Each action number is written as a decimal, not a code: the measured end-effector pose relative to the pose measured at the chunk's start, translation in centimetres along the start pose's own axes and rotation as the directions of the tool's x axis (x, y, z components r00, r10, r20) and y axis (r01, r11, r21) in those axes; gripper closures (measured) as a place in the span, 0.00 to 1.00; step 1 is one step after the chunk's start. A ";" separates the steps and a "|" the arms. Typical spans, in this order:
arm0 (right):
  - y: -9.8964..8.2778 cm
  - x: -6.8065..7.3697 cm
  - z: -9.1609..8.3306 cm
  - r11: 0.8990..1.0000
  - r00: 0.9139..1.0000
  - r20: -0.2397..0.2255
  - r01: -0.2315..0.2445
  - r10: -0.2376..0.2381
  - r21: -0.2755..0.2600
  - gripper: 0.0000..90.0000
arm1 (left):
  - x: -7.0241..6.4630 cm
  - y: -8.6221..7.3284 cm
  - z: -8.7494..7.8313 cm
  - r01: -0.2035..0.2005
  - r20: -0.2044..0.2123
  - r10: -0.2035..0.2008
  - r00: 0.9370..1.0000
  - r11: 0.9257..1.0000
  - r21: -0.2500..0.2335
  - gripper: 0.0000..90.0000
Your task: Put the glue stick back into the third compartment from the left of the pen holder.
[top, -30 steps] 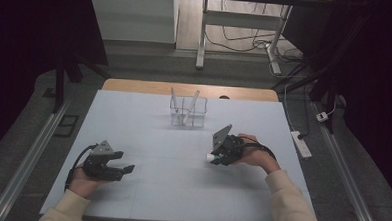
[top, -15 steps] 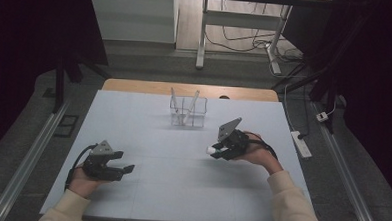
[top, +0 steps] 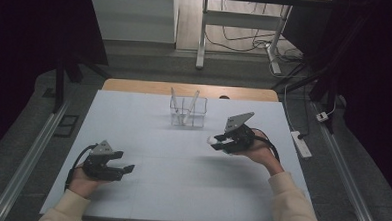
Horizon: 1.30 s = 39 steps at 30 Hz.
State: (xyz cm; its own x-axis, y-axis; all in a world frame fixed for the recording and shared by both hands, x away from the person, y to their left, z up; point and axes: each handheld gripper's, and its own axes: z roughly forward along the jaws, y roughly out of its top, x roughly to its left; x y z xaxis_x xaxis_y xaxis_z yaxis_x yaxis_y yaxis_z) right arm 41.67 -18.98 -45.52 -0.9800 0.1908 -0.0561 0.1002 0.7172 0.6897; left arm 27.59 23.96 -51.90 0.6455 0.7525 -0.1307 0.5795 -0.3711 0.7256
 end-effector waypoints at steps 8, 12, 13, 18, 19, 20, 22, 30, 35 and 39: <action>0.0 -0.3 -0.7 0.997 0.998 0.043 -0.049 0.052 -0.061 0.72 | 0.0 0.0 0.0 -0.002 -0.001 0.002 1.000 1.000 -0.001 0.31; 0.2 -0.3 -1.0 0.994 0.995 0.070 -0.067 0.073 -0.090 0.72 | 0.0 0.0 0.0 -0.001 -0.001 0.001 1.000 1.000 -0.001 0.31; 0.2 -0.2 -1.1 0.993 0.994 0.077 -0.072 0.079 -0.097 0.72 | 0.0 0.0 0.0 -0.001 -0.001 0.001 1.000 1.000 -0.001 0.31; 0.7 0.0 -1.5 0.988 0.989 0.118 -0.077 0.093 -0.132 0.72 | 0.0 0.0 0.0 -0.002 -0.001 0.002 1.000 1.000 -0.001 0.31; 0.8 0.0 -1.6 0.987 0.987 0.124 -0.082 0.099 -0.140 0.72 | 0.0 0.0 0.0 -0.002 -0.001 0.002 1.000 1.000 -0.002 0.31; 0.9 0.0 -1.6 0.985 0.986 0.128 -0.091 0.110 -0.149 0.72 | 0.0 0.0 0.0 -0.002 -0.001 0.002 1.000 1.000 -0.002 0.31; 1.1 0.1 -1.7 0.983 0.982 0.147 -0.094 0.117 -0.155 0.72 | 0.0 0.0 0.0 -0.003 -0.001 0.003 1.000 1.000 -0.001 0.31; 1.6 0.3 -2.1 0.971 0.965 0.206 -0.120 0.163 -0.205 0.72 | 0.0 0.0 0.0 -0.004 -0.003 0.004 1.000 1.000 0.001 0.31; 2.2 0.2 -2.1 0.965 0.954 0.236 -0.132 0.185 -0.225 0.72 | -0.1 0.0 0.0 -0.008 -0.002 0.008 1.000 1.000 0.002 0.31; 2.6 0.1 -2.1 0.960 0.947 0.252 -0.136 0.198 -0.244 0.72 | 0.0 0.0 0.0 -0.005 -0.003 0.005 1.000 1.000 0.000 0.31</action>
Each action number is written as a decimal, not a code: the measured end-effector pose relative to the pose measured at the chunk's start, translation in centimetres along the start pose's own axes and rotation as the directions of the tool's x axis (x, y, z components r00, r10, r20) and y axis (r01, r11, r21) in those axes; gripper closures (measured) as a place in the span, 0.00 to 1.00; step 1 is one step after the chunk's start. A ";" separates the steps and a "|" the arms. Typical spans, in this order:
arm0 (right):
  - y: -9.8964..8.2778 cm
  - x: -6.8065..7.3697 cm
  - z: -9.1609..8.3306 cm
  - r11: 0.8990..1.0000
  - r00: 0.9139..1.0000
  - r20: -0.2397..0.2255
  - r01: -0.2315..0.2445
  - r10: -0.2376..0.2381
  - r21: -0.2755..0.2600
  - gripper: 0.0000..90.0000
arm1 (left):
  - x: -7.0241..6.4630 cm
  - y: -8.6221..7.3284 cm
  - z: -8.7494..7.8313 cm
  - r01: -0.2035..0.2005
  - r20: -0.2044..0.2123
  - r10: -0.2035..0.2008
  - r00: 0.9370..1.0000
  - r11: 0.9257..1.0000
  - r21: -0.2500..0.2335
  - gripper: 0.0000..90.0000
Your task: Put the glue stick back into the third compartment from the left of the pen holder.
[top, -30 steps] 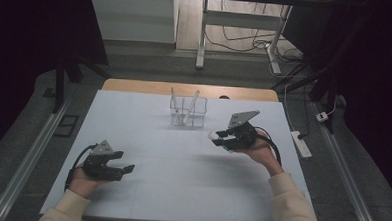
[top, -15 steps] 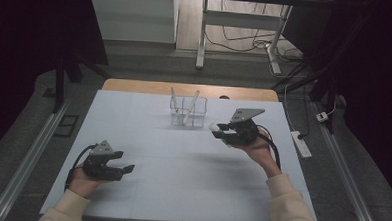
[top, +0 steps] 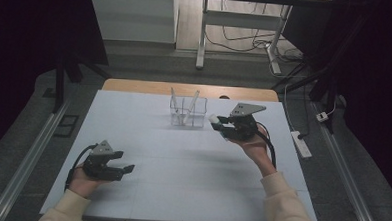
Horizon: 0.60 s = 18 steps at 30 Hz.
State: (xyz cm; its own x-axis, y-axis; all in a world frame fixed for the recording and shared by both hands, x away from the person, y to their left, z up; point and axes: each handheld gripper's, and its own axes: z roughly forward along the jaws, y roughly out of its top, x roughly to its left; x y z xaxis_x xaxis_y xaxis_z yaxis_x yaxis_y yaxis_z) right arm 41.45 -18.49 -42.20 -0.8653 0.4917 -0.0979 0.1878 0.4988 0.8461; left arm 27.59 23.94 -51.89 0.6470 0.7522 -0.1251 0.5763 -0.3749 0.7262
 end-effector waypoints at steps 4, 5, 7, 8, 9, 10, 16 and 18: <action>0.4 0.1 0.2 1.000 1.000 0.016 -0.008 0.009 -0.020 0.72 | 0.0 0.0 0.1 -0.003 0.002 0.003 1.000 1.000 0.003 0.31; 0.5 0.1 0.2 1.000 1.000 0.019 -0.013 0.013 -0.019 0.72 | -0.1 0.0 0.1 -0.003 0.002 0.003 1.000 1.000 0.003 0.31; 0.7 0.1 0.3 0.999 1.000 0.024 -0.017 0.017 -0.028 0.72 | 0.0 0.0 0.1 -0.003 0.002 0.003 1.000 1.000 0.003 0.31; 0.8 0.2 0.3 1.000 0.999 0.028 -0.015 0.016 -0.028 0.72 | 0.0 0.0 0.1 -0.002 0.002 0.002 1.000 1.000 0.002 0.31; 0.9 0.2 0.4 0.999 0.999 0.033 -0.017 0.018 -0.031 0.72 | 0.0 0.0 0.0 -0.002 0.002 0.002 1.000 1.000 0.001 0.31; 1.0 0.2 0.4 0.999 0.999 0.038 -0.019 0.020 -0.035 0.72 | 0.0 0.0 0.0 -0.002 0.002 0.002 1.000 1.000 0.001 0.31; 1.5 0.0 0.6 0.997 0.997 0.060 -0.045 0.048 -0.056 0.72 | 0.0 0.0 0.0 -0.001 0.002 0.001 1.000 1.000 -0.001 0.31; 1.6 0.0 0.7 0.997 0.996 0.066 -0.052 0.056 -0.060 0.72 | 0.0 0.0 0.0 0.000 0.003 0.000 1.000 1.000 -0.002 0.31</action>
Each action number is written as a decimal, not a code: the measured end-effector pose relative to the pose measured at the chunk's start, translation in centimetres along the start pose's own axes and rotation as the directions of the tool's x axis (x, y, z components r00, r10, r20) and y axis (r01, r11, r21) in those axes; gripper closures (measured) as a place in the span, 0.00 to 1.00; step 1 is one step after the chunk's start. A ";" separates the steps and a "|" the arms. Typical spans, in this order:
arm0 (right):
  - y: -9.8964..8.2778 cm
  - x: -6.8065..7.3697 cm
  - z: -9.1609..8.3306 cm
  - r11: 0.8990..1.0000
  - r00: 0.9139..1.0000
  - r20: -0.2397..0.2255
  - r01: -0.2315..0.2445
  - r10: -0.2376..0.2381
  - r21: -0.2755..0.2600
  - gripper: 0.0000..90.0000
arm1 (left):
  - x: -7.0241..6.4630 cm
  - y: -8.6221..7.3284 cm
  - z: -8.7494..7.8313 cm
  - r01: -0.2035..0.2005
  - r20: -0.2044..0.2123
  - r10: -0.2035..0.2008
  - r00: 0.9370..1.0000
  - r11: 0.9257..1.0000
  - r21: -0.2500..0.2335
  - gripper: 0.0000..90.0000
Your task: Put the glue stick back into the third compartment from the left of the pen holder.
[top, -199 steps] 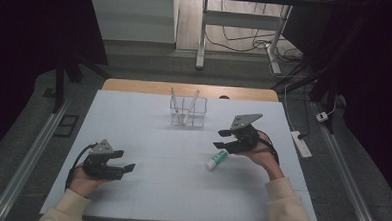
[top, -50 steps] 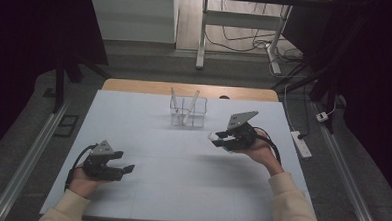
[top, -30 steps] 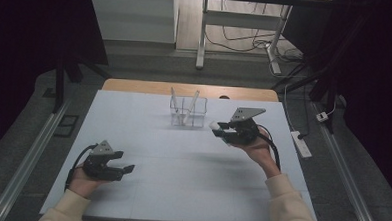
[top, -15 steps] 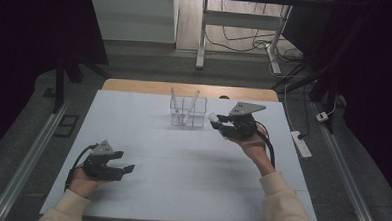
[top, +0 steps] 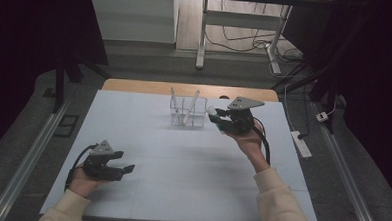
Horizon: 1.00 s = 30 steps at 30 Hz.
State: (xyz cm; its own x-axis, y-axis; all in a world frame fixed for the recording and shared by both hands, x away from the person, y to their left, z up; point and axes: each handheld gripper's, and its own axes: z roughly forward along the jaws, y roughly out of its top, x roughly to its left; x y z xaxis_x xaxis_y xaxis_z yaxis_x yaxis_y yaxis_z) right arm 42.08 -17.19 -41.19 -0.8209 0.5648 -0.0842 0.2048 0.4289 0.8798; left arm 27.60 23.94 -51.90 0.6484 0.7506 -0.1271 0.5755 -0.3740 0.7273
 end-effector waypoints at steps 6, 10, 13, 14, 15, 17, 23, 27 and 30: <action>0.4 -0.1 0.3 1.000 1.000 0.018 -0.006 0.007 -0.008 0.72 | 0.0 0.0 0.0 0.001 0.001 -0.001 1.000 1.000 -0.001 0.31; 0.8 -0.1 0.5 1.000 1.000 0.029 -0.010 0.010 -0.016 0.72 | 0.0 0.0 0.0 0.002 0.002 -0.002 1.000 1.000 -0.002 0.31; 1.1 -0.2 0.8 1.000 0.999 0.034 -0.014 0.015 -0.025 0.72 | 0.0 0.0 0.0 0.001 0.002 -0.001 1.000 1.000 -0.003 0.31; 1.3 -0.2 0.9 1.000 0.999 0.035 -0.013 0.014 -0.026 0.72 | 0.0 0.0 0.0 0.001 0.003 -0.001 1.000 1.000 -0.004 0.31; 1.4 -0.2 1.0 1.000 0.999 0.036 -0.016 0.017 -0.027 0.72 | 0.0 0.0 0.0 0.001 0.003 -0.001 1.000 1.000 -0.004 0.31; 1.6 -0.3 1.3 0.999 0.999 0.043 -0.019 0.020 -0.032 0.72 | 0.0 0.0 0.0 0.002 0.002 -0.002 1.000 1.000 -0.003 0.31; 2.1 -0.7 2.4 0.998 0.998 0.057 -0.037 0.040 -0.043 0.72 | 0.0 0.0 0.0 0.003 0.003 -0.003 1.000 1.000 -0.005 0.31; 2.4 -1.1 3.3 0.997 0.997 0.056 -0.054 0.057 -0.063 0.72 | 0.1 0.0 0.0 0.003 0.004 -0.003 1.000 1.000 -0.004 0.31; 2.6 -1.5 4.0 0.993 0.995 0.058 -0.070 0.075 -0.093 0.72 | 0.1 0.0 0.0 0.003 0.004 -0.003 1.000 1.000 -0.003 0.31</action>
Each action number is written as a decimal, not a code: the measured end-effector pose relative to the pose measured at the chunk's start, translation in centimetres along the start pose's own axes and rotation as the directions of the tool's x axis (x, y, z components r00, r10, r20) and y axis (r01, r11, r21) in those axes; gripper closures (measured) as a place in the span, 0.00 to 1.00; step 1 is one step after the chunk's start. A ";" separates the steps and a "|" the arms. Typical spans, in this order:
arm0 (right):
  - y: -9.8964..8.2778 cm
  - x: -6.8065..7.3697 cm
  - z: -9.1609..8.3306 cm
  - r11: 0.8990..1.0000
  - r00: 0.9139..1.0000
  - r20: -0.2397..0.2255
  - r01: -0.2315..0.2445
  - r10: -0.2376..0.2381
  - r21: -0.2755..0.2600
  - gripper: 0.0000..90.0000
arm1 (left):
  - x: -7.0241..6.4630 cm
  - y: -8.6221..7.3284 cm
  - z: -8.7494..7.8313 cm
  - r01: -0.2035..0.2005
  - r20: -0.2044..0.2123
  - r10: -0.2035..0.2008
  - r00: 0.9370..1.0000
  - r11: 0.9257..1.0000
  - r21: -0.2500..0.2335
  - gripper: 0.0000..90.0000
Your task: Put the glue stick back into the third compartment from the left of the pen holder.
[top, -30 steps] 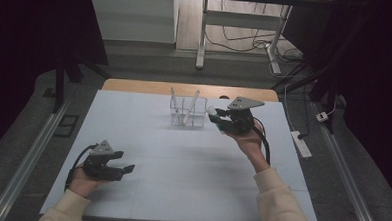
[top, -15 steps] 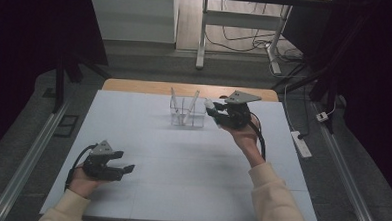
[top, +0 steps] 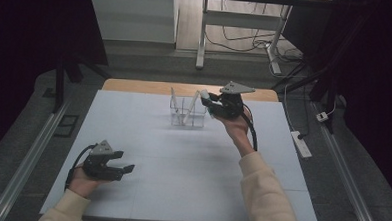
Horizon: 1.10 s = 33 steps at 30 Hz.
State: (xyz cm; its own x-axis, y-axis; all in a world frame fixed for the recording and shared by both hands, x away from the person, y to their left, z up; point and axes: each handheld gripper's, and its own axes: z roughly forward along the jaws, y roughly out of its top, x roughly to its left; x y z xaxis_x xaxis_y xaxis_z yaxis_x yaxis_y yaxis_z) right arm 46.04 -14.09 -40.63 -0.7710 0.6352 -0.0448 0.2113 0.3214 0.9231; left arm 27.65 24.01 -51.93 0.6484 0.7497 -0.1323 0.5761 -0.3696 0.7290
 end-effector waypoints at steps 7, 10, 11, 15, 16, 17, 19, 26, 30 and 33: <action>0.4 -0.5 2.0 1.000 1.000 0.005 -0.018 0.018 -0.010 0.72 | 0.1 0.0 -0.1 0.003 -0.001 -0.003 1.000 1.000 -0.002 0.31; 0.5 -0.5 2.7 1.000 1.000 0.012 -0.019 0.019 -0.013 0.71 | 0.1 0.0 -0.1 0.001 0.000 -0.001 1.000 1.000 -0.005 0.31; 0.5 -0.6 3.0 0.999 1.000 0.009 -0.028 0.028 -0.017 0.71 | 0.1 0.0 -0.1 0.000 0.001 0.000 1.000 1.000 -0.005 0.31; 0.4 -0.9 3.9 0.999 0.999 0.016 -0.039 0.039 -0.024 0.71 | 0.1 0.0 -0.1 0.001 0.001 -0.001 1.000 1.000 -0.005 0.31; 0.3 -0.9 4.1 0.999 0.999 0.015 -0.044 0.044 -0.023 0.71 | 0.1 0.0 -0.1 0.001 0.002 -0.001 1.000 1.000 -0.005 0.31; 0.2 -1.0 4.3 0.999 0.999 0.018 -0.045 0.046 -0.022 0.71 | 0.1 0.0 -0.1 0.002 0.001 -0.002 1.000 1.000 -0.006 0.31; 0.1 -1.2 4.7 0.999 0.999 0.017 -0.045 0.045 -0.026 0.71 | 0.2 -0.1 -0.1 0.002 0.001 -0.002 1.000 1.000 -0.006 0.31; -0.2 -1.4 5.9 0.998 0.998 0.020 -0.053 0.054 -0.032 0.71 | 0.2 -0.1 -0.1 0.002 0.002 -0.002 1.000 1.000 -0.007 0.31; -0.5 -1.6 6.4 0.998 0.998 0.024 -0.060 0.061 -0.031 0.71 | 0.3 -0.1 -0.1 0.004 0.002 -0.004 1.000 1.000 -0.006 0.31; -0.8 -1.7 6.4 0.998 0.997 0.057 -0.055 0.055 -0.014 0.57 | 0.3 -0.1 -0.2 0.007 0.003 -0.007 1.000 1.000 -0.007 0.31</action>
State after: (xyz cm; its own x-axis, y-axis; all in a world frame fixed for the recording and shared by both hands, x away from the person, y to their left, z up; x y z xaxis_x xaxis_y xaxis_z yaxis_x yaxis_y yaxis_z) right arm 51.05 -10.91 -43.79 -0.7223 0.6914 -0.0155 0.2449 0.2766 0.9293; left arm 27.67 24.39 -51.95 0.6456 0.7509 -0.1390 0.5770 -0.3604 0.7330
